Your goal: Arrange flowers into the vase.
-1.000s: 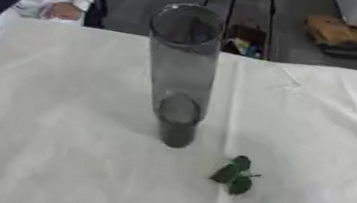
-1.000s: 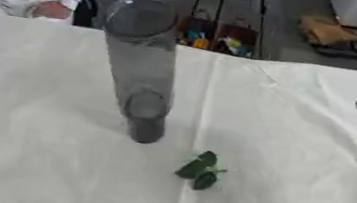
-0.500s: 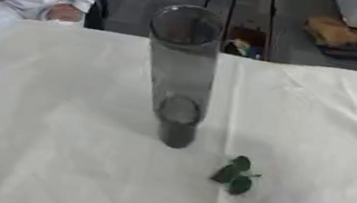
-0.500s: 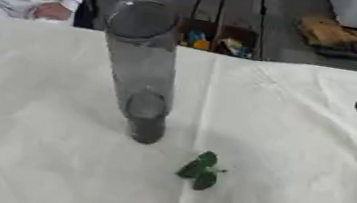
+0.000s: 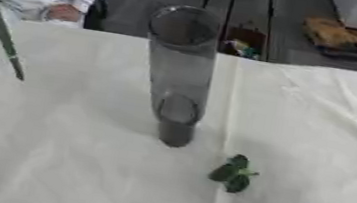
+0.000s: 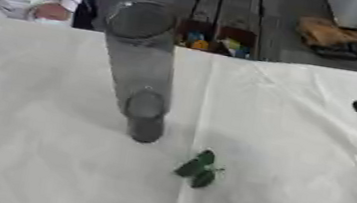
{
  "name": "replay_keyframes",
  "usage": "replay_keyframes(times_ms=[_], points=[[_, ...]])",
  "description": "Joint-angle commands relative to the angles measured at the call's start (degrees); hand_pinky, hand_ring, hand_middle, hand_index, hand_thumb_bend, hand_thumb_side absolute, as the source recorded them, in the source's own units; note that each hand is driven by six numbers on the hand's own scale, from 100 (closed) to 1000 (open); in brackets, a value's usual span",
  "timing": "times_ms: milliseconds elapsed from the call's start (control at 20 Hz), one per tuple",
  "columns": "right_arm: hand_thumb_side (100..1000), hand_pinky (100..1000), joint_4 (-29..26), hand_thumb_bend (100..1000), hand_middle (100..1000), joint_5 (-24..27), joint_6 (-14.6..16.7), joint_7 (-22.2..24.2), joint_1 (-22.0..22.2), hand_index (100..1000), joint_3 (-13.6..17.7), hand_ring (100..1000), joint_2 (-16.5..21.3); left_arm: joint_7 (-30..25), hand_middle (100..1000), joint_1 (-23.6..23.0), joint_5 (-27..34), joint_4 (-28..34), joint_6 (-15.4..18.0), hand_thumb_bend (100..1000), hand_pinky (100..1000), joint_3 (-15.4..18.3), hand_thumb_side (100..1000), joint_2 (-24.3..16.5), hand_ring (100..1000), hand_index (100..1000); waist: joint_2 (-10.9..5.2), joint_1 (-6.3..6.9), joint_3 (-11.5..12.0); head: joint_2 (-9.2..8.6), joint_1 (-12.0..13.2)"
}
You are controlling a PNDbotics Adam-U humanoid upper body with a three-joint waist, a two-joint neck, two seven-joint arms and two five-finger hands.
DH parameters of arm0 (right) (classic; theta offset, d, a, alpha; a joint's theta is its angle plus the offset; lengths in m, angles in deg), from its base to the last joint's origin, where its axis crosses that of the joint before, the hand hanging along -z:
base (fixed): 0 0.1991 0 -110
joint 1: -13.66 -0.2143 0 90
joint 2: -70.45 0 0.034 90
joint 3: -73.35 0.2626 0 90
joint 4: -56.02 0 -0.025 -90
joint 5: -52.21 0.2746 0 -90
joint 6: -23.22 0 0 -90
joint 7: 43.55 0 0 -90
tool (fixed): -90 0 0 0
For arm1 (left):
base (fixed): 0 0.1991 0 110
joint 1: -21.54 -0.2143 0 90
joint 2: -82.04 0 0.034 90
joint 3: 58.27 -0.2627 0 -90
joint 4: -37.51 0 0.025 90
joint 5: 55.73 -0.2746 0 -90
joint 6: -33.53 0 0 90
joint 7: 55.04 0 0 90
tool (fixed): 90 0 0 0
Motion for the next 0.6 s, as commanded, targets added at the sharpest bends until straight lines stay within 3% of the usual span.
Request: replay_keyframes(times_ms=[50, 600], points=[[1000, 703, -1.0, 100, 584, 0.5, 0.0, 0.3, -0.1, 745, 0.0, 616, 1.2, 1.3, 100, 2.2, 2.5, -0.2, -0.1, 100, 100, 0.9, 783, -1.0, 100, 100, -1.6, 0.16, 0.0, 0.58, 0.1], [1000, 709, -1.0, 100, 585, 0.5, -0.6, 1.1, 1.9, 749, -0.6, 620, 1.7, 2.3, 100, 9.0, 6.8, -7.9, -1.8, 100, 100, 0.6, 798, -0.2, 100, 100, -3.26, 0.79, -0.4, 2.13, 0.3]])
